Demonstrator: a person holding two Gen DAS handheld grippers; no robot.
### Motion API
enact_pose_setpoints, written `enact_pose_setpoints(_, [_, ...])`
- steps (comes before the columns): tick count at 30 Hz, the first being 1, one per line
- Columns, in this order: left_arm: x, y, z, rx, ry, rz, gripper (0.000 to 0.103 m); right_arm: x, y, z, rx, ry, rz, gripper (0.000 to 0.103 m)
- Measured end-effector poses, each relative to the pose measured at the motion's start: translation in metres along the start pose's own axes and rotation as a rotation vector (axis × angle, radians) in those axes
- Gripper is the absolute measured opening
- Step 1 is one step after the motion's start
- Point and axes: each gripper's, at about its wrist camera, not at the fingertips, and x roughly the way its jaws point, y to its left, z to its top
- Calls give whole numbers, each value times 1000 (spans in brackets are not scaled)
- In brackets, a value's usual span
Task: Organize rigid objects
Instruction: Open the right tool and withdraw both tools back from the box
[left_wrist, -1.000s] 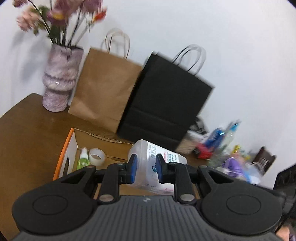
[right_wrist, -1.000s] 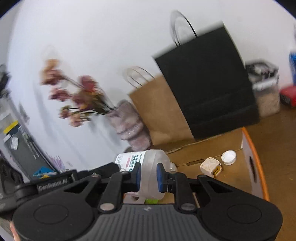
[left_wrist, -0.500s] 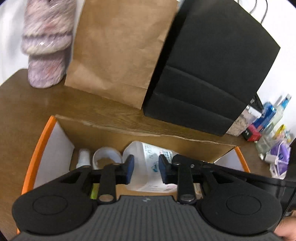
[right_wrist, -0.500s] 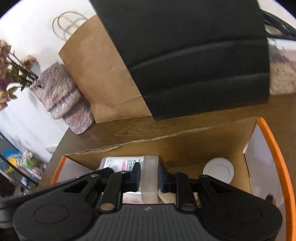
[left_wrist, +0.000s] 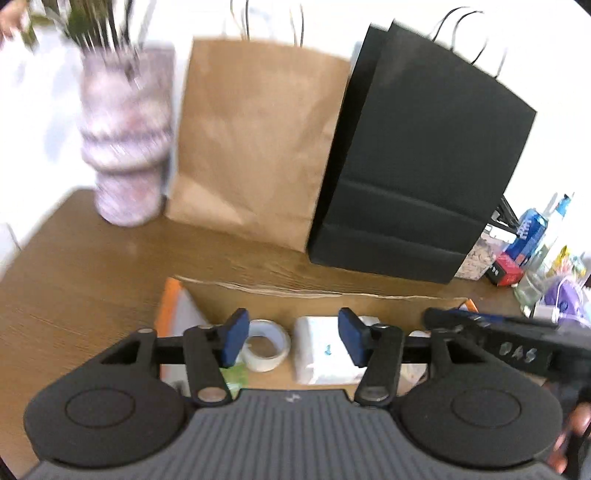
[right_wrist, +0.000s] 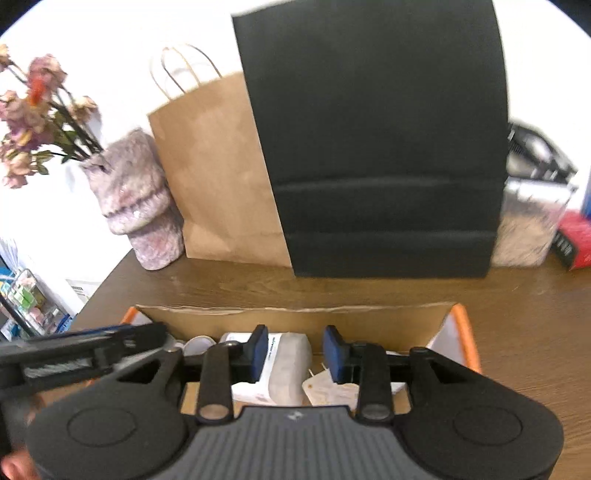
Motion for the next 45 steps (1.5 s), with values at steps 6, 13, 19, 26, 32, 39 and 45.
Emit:
enact_pose_setpoints(6, [-93,-3,-36,128,-201,141,79,-80,11,-39,-90,-67,-50,61])
enact_pose_setpoints(13, [-180,-19,-118,171,-376,247,94,-155,24,-117,-155,-218,-86,67])
enact_pose_setpoints(19, [-243,-46,-193,253,-488,278,100,-220,37,-175,-145,-322,-46,73])
enact_pose_setpoints(26, [-302,-69,-256,255,-510,238,102,-285,51,-235,-203,-422,-45,83])
enact_pose_setpoints(32, [-353,-70,-308,215,-575,228,103,-325,57,-291,-217,-441,-53,83])
enact_pose_setpoints(39, [-395,-57,-361,126,-574,256,103,-371,74,-350,-238,-439,-6,84])
enact_pose_setpoints(45, [-412,-43,-386,94,-548,266,103,-397,86,-386,-221,-443,-7,85])
